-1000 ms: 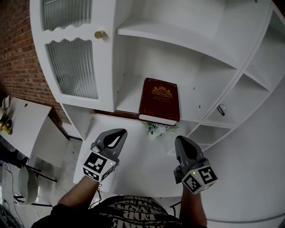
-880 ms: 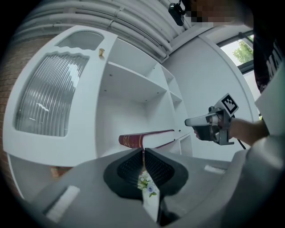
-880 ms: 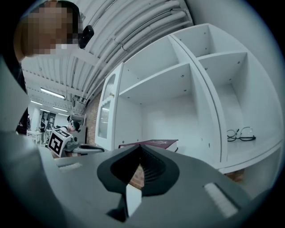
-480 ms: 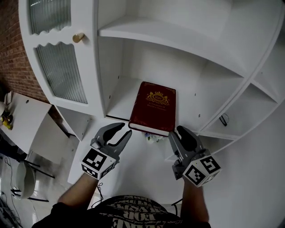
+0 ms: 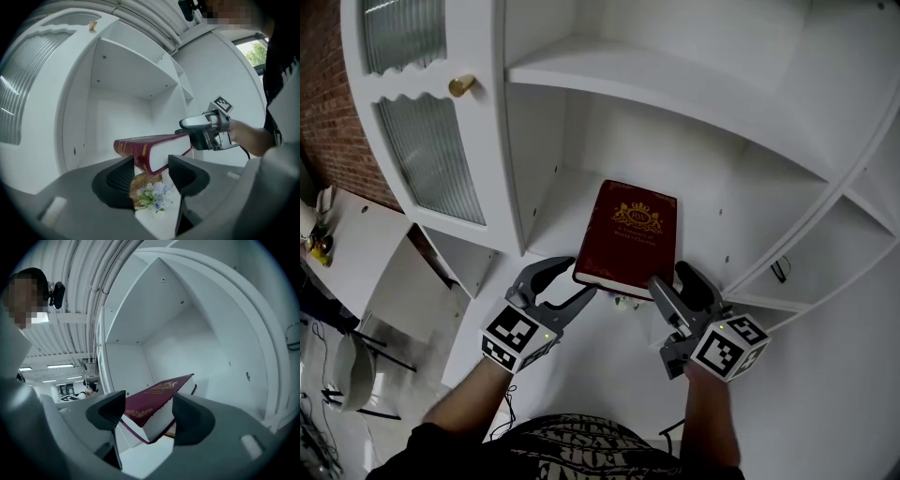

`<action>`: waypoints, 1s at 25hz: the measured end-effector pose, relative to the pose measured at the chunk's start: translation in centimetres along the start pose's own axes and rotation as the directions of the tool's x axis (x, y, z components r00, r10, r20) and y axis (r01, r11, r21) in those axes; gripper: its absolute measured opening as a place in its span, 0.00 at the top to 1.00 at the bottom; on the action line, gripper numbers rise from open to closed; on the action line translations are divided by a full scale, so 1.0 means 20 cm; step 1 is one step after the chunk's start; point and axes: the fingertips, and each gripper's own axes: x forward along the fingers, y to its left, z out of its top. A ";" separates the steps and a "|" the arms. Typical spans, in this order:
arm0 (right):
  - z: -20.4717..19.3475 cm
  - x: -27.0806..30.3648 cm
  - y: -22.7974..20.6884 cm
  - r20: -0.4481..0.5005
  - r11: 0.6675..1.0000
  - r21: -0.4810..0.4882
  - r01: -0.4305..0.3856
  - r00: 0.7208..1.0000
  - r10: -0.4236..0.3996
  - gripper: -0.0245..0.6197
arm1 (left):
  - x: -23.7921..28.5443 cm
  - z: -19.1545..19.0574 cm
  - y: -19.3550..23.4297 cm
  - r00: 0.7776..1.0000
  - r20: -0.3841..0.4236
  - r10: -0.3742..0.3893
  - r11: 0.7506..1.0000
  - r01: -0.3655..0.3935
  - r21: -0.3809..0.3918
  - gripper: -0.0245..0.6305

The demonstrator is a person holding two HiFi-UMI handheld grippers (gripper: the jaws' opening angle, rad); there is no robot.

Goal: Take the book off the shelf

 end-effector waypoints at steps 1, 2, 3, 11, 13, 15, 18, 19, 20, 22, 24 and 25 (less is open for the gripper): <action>-0.01 0.01 -0.01 -0.009 1.000 -0.004 0.009 1.000 -0.009 0.45 | 0.01 0.00 0.00 1.000 0.000 -0.002 1.000 0.002 -0.005 0.61; -0.02 0.02 -0.02 -0.021 1.000 -0.006 0.016 1.000 -0.016 0.45 | 0.02 0.00 0.01 1.000 -0.001 -0.006 1.000 0.006 -0.010 0.61; -0.03 0.03 -0.03 -0.033 1.000 -0.003 0.018 0.999 -0.018 0.45 | 0.02 -0.01 0.01 1.000 -0.002 -0.009 1.000 0.009 -0.015 0.61; -0.07 0.03 0.00 -0.045 0.999 0.033 0.004 0.999 -0.003 0.45 | 0.05 0.02 -0.02 0.999 -0.017 -0.033 0.999 0.033 -0.003 0.61; -0.08 0.01 0.02 -0.045 0.999 0.037 -0.001 0.999 0.003 0.45 | 0.02 0.02 -0.04 0.999 -0.009 -0.048 0.999 0.048 -0.005 0.61; -0.09 -0.02 0.04 -0.045 0.999 0.039 -0.004 0.999 0.006 0.45 | -0.01 0.02 -0.07 0.998 -0.009 -0.064 0.998 0.064 -0.008 0.61; -0.11 -0.06 0.08 -0.035 0.998 0.063 -0.014 0.999 0.016 0.45 | -0.06 0.01 -0.10 0.997 -0.002 -0.072 0.997 0.072 -0.021 0.61; -0.12 -0.07 0.10 -0.029 0.997 0.071 -0.018 0.999 0.020 0.46 | -0.07 0.01 -0.10 0.997 0.003 -0.071 0.997 0.071 -0.029 0.61; -0.12 -0.08 0.11 -0.026 0.997 0.077 -0.020 0.999 0.022 0.46 | -0.09 0.00 -0.11 0.998 0.007 -0.070 0.997 0.070 -0.036 0.61; -0.14 -0.09 0.14 -0.025 0.996 0.082 -0.018 0.999 0.020 0.47 | -0.12 -0.01 -0.12 0.998 0.006 -0.070 0.997 0.071 -0.043 0.61; -0.16 -0.11 0.15 -0.026 0.996 0.089 -0.014 1.000 0.016 0.47 | -0.14 -0.03 -0.14 0.997 -0.001 -0.074 0.996 0.074 -0.050 0.61; -0.18 -0.11 0.15 -0.027 0.996 0.093 -0.010 1.000 0.013 0.47 | -0.15 -0.04 -0.15 0.997 -0.003 -0.074 0.996 0.074 -0.055 0.61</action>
